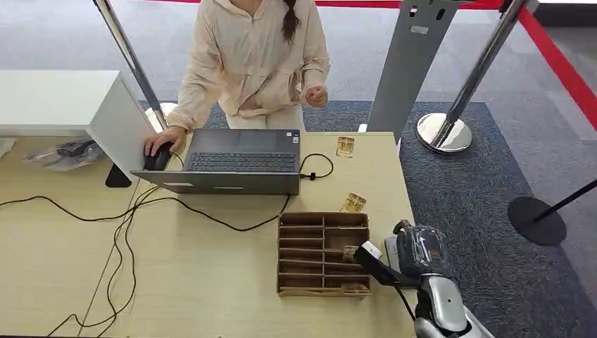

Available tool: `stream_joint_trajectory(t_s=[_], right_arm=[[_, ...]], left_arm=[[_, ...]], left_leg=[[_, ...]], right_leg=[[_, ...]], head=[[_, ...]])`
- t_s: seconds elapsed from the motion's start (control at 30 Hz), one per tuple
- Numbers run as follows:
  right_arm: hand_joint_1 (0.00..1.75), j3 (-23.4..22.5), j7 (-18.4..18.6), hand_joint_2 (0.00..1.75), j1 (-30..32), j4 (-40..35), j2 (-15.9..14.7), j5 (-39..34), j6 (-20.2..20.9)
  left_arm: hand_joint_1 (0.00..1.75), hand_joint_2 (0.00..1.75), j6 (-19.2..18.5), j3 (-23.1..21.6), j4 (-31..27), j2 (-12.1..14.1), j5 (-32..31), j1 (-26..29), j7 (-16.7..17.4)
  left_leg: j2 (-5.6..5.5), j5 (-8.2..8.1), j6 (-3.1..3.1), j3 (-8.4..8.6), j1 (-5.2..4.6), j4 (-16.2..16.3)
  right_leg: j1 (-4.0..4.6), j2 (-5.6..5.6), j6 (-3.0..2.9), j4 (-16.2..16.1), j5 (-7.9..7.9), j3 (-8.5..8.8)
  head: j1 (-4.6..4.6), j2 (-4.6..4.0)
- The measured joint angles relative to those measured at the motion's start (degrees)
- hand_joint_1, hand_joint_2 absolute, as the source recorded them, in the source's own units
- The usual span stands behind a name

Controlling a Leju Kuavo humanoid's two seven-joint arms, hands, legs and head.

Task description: Pass the card to the sensor for recognition and then transmit it.

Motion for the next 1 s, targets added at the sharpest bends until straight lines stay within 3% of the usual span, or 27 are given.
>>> stream_joint_trajectory(t_s=[0.13,0.4,0.6,0.77,1.0], right_arm=[[1.75,-1.5,1.5,1.75,-0.9,-3.7,-2.0,2.4,3.4],[1.75,-7.3,1.9,1.75,-5.1,-16.9,-7.2,4.4,14.8],[1.75,-10.3,2.1,1.75,-9.3,-26.0,-9.7,4.4,19.8],[1.75,-10.4,1.7,1.75,-15.0,-32.3,-10.1,4.6,23.3],[1.75,-7.8,1.4,1.75,-21.0,-34.1,-8.1,3.5,23.9]], left_arm=[[0.00,0.00,-0.1,0.0,0.0,0.0,-0.1,0.0,-0.2],[0.00,0.00,-0.3,0.0,0.0,0.1,-0.2,0.0,-0.3],[0.00,0.00,-0.3,0.0,0.0,0.0,-0.3,-0.2,-0.3],[0.00,0.00,-0.7,0.0,0.0,0.0,-0.6,-0.7,0.0],[0.00,0.00,-1.2,-0.1,0.0,-0.4,-1.8,-1.7,0.5]], left_leg=[[0.00,0.00,0.00,0.01,-0.03,0.0],[0.01,0.00,0.00,0.02,-0.05,0.0],[0.00,0.00,0.00,-0.02,-0.04,0.0],[-0.02,0.00,0.00,-0.09,-0.01,0.0],[-0.03,0.01,0.00,-0.12,-0.01,0.0]], right_leg=[[-0.03,0.00,0.00,0.0,0.00,0.00],[-0.05,0.00,0.01,0.0,0.01,-0.01],[-0.05,0.00,0.01,0.0,0.01,-0.03],[-0.02,0.00,0.00,0.0,0.01,-0.09],[-0.02,-0.01,0.00,0.0,0.01,-0.10]], head=[[0.00,0.00],[0.02,0.00],[0.02,0.00],[0.02,0.00],[0.02,0.00]])
